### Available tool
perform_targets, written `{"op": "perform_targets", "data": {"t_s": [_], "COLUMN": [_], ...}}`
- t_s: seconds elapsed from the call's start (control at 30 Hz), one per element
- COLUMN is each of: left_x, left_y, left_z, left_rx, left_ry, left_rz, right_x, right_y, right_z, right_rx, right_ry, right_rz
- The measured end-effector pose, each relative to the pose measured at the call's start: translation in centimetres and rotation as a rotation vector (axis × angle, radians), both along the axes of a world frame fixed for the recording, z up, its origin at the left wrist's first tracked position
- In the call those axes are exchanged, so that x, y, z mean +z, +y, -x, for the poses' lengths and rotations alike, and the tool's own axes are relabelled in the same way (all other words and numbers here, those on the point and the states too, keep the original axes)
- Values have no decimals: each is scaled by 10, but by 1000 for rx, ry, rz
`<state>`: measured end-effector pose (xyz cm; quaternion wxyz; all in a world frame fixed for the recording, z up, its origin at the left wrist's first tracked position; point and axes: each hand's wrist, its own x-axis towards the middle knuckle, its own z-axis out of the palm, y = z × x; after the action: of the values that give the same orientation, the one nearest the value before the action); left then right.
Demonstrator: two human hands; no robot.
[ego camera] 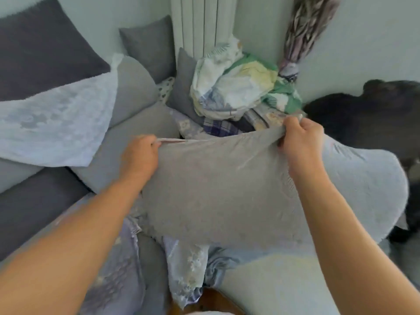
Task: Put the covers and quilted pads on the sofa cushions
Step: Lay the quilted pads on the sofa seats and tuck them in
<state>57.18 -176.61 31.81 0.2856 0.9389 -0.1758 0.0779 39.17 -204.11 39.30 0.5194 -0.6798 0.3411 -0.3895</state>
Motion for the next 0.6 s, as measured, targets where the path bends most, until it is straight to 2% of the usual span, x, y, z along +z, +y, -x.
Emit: {"op": "perform_targets", "data": {"t_s": [0.03,0.1,0.17,0.23,0.3,0.33,0.4,0.47,0.6], "left_x": [-12,-44,-87,-129,-160,-172,-190,-199,-201], "left_y": [-39,-105,-144,-146,-124,-109,-73,-33,62], "left_z": [13,51,94,130,146,144,129,110,90], "left_rx": [13,-33,-249,-423,-435,-418,-346,-246,-45], "left_ry": [70,328,584,784,952,1008,1049,1066,1001], "left_rz": [-6,-107,-306,-467,-512,-510,-498,-429,-223], "right_x": [-18,-58,-97,-137,-183,-204,-251,-280,-301], "right_y": [-28,-79,-122,-145,-148,-141,-126,-105,-54], "right_z": [2,15,34,58,78,83,83,68,27], "right_rx": [-38,-99,-95,52,252,353,529,599,493], "right_ry": [74,223,384,602,848,1009,1265,1372,1602], "right_rz": [-53,-135,-154,-266,-412,-376,-135,-3,144]}}
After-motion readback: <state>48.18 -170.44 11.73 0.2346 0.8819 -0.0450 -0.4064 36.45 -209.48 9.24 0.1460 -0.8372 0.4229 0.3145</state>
